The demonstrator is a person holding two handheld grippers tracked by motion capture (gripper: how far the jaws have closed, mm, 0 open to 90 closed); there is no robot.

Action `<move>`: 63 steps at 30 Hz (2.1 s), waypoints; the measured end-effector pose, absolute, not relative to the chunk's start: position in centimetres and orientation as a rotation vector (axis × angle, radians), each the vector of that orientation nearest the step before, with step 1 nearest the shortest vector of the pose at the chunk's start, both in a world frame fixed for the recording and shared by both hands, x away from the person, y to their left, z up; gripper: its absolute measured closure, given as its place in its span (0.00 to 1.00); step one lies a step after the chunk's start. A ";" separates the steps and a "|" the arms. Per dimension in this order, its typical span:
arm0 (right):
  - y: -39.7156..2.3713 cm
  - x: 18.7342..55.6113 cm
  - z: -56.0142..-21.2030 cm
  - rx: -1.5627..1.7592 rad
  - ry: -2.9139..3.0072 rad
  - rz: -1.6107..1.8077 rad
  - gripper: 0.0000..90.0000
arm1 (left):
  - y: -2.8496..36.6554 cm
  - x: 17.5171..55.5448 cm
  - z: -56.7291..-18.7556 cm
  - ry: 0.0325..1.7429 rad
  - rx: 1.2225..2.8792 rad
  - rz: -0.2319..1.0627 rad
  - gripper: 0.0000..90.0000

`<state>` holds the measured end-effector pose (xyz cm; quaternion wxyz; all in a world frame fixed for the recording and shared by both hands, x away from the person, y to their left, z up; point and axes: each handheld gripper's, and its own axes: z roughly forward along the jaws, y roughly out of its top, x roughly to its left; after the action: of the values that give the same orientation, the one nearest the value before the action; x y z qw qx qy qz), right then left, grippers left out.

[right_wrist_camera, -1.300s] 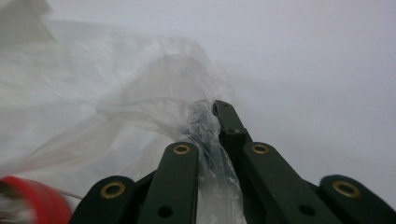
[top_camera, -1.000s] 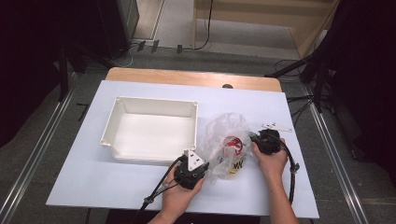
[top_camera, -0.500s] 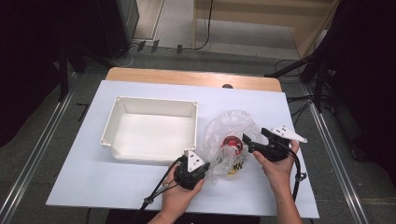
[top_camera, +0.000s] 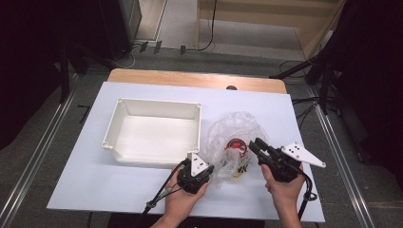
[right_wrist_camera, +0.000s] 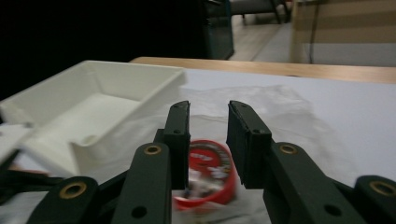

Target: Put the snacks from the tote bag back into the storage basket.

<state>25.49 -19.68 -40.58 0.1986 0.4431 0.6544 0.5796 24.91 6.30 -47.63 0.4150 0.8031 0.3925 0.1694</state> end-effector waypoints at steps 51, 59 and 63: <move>-16.4 24.4 -48.5 1.485 2.140 1.160 0.95 | 5.5 25.8 -47.7 1.071 1.998 0.421 0.83; -19.3 23.4 -42.9 1.329 1.924 1.391 0.84 | 5.7 25.8 -47.7 1.069 1.982 0.410 0.86; -20.5 24.1 -41.0 1.291 1.838 1.397 0.64 | 5.7 25.7 -47.6 1.061 1.972 0.415 0.85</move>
<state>24.09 -20.53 -41.01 0.2457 0.4730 0.6737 0.5119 25.66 5.70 -47.63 0.4188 0.7862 0.4230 0.1656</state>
